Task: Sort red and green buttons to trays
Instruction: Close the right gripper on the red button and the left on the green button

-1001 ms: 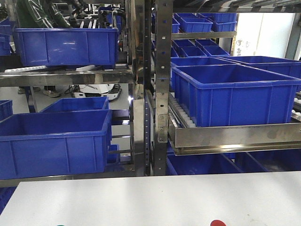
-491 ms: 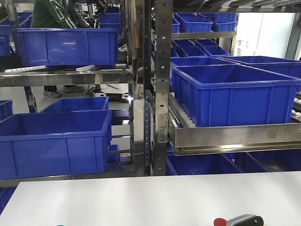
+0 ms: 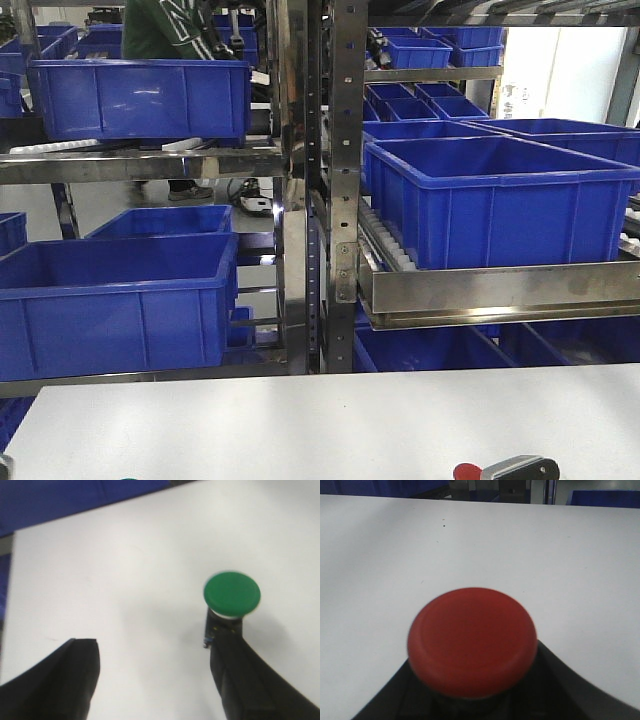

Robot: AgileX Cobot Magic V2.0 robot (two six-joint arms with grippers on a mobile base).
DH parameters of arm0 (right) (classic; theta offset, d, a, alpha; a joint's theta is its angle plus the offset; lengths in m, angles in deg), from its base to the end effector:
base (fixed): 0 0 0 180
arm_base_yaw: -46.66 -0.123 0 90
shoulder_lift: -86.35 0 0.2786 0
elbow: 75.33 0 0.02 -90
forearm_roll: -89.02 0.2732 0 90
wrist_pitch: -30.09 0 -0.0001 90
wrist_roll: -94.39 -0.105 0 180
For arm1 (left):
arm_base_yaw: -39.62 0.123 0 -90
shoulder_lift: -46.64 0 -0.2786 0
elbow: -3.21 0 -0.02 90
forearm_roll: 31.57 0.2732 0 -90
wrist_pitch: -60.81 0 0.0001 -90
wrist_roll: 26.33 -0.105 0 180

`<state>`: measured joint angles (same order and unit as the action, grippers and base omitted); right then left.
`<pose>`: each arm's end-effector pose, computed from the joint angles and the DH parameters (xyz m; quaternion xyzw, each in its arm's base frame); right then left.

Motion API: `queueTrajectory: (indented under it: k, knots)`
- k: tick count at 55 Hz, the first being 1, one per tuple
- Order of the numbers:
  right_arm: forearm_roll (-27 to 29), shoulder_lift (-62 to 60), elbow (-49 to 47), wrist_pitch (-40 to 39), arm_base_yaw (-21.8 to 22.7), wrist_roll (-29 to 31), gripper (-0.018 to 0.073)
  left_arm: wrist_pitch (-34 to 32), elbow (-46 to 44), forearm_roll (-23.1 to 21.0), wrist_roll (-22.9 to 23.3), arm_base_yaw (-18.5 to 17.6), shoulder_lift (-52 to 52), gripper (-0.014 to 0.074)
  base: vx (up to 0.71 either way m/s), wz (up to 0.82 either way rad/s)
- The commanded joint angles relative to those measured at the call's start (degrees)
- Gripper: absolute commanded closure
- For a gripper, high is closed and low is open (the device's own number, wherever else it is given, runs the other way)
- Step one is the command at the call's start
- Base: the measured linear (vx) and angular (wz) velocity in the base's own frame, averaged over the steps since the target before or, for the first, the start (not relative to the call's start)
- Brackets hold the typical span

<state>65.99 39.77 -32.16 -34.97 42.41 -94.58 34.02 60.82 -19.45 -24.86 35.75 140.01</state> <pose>0.3141 0.0607 0.0148 -0.1379 0.8165 0.1651 0.5358 0.2510 -0.0269 0.1123 0.1239 0.8764 -0.0196 0.4650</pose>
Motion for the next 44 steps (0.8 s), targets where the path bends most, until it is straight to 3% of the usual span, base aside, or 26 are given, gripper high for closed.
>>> queueTrajectory:
  k: [1, 13, 25, 39, 44]
  knots:
    - [-0.08, -2.44, -0.79, -11.07, 0.36, 0.13, 0.0567, -10.75, -0.90, 3.44, 2.74, -0.43, 3.59, 0.0031, 0.00, 0.00]
    - [1.18, -2.44, -0.79, -10.83, 0.36, 0.13, 0.0567, -27.57, -0.90, 12.85, 4.19, -0.36, 14.25, 0.0031, 0.00, 0.00]
    - [1.32, -2.44, -0.79, -10.69, 0.36, 0.13, 0.0567, -38.39, -1.87, 12.42, 2.31, -0.36, 23.66, 0.0031, 0.00, 0.00]
    - [1.08, -2.44, -0.79, -10.70, 0.36, 0.13, 0.0567, -40.59, -8.34, 12.59, 3.33, -0.36, 30.65, 0.0036, 0.00, 0.00]
    - [1.08, -2.44, -0.79, -10.70, 0.36, 0.13, 0.0567, -40.56, -9.60, 11.49, 3.49, -0.36, 31.38, 0.0091, 0.00, 0.00]
